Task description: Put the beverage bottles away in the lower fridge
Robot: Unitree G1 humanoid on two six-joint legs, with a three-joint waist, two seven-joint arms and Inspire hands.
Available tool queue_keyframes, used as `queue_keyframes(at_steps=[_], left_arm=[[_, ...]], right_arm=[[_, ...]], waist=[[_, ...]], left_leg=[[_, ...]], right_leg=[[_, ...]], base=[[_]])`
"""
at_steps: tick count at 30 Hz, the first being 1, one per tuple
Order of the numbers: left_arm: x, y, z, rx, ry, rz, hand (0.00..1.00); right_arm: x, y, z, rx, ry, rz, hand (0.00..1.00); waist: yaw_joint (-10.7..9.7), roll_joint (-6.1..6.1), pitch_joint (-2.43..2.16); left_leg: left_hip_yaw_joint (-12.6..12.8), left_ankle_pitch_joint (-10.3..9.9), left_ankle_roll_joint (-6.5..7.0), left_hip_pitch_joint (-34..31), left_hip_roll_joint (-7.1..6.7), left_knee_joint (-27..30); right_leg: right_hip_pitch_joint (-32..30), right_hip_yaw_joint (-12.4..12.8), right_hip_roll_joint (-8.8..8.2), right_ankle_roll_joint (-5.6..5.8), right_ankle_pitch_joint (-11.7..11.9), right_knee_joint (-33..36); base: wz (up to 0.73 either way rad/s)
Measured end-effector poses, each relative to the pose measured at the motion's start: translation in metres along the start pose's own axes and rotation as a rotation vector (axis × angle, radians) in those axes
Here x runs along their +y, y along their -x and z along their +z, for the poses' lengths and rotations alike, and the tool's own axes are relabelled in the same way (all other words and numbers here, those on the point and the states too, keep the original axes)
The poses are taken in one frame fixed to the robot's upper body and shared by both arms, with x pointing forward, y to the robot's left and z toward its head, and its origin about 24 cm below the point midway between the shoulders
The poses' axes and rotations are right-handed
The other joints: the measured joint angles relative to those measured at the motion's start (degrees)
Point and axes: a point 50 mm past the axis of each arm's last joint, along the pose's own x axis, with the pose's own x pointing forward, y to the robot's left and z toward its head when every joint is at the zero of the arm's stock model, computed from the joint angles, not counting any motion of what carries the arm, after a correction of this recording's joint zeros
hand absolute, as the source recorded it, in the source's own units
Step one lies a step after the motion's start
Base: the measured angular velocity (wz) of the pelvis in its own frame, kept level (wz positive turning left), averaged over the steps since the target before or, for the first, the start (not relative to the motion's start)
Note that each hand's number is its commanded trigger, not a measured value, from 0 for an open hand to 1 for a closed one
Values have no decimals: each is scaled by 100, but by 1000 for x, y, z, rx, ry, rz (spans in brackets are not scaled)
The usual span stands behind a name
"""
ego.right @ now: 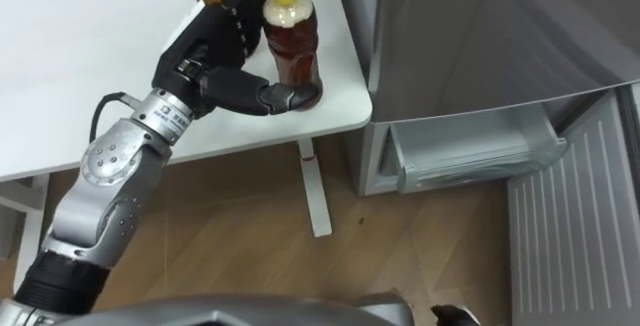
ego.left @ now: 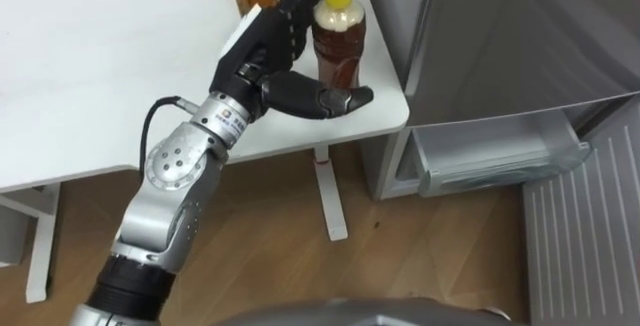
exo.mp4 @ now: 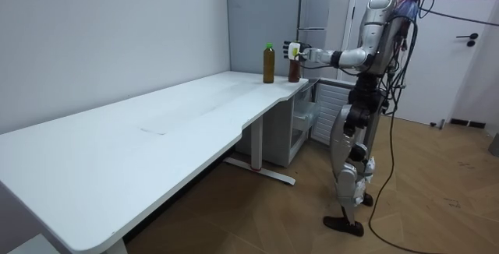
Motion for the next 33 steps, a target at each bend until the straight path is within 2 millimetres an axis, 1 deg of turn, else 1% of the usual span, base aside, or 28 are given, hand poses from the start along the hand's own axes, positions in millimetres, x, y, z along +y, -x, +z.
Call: queue_keyframes(at_steps=[4,9,11,15,18,19,20,21,24,27,28,33], left_arm=[[5,-7,-7,33,3,10,0],[11,-17,-14,73,9,20,0],[12,-18,-17,89,12,26,0],[11,-19,-19,105,22,26,0],[11,-18,-20,112,24,26,0],[11,-19,-21,115,24,27,0],[12,-19,-21,119,25,28,54],[13,-21,-23,129,24,30,100],[16,-23,-23,137,23,42,100],[17,-23,-24,137,24,55,100],[18,-23,-24,139,25,58,100],[21,-22,-24,143,26,77,100]], right_arm=[[2,0,0,6,-1,18,0],[6,1,-7,32,-4,22,0],[6,1,-9,39,-5,26,0],[8,1,-12,57,-7,37,0],[7,1,-10,52,-8,43,0],[7,1,-10,51,-8,43,0],[7,1,-9,50,-9,43,0],[7,1,-9,48,-9,41,0],[6,1,-7,40,-8,36,0],[6,1,-7,39,-11,35,0],[6,1,-7,39,-11,35,0],[6,1,-7,39,-11,36,0]], waist=[[-96,-12,8],[-107,-9,6],[-121,-7,3],[-123,-3,-8],[-123,-1,-16],[-128,21,-35],[-126,20,-35],[-121,16,-32],[-123,40,-48],[-129,46,-51],[-120,23,-36],[-131,13,-30]], left_leg=[[2,0,0,32,1,-3],[17,1,-1,31,5,-3],[25,1,-1,30,5,-4],[27,1,-1,27,6,-6],[28,1,-1,30,6,-2],[29,1,-1,35,6,3],[31,1,-1,43,6,4],[33,1,-1,56,6,4],[42,1,-1,69,7,5],[63,1,-1,91,8,5],[89,1,-1,108,12,4],[115,1,-1,137,17,4]], right_leg=[[5,8,2,0,0,-6],[-5,8,3,-6,4,0],[-9,11,3,-7,4,3],[-18,13,3,-8,5,7],[-18,14,3,-9,6,6],[-14,22,4,-10,7,7],[-7,25,5,-11,7,6],[4,28,5,-13,9,7],[9,37,5,-19,13,6],[15,70,6,-21,15,7],[21,90,7,-21,15,7],[35,121,8,-22,15,17]], base=[[0],[0],[0],[0],[0],[0],[0],[0],[0],[-4],[-8],[-2]])
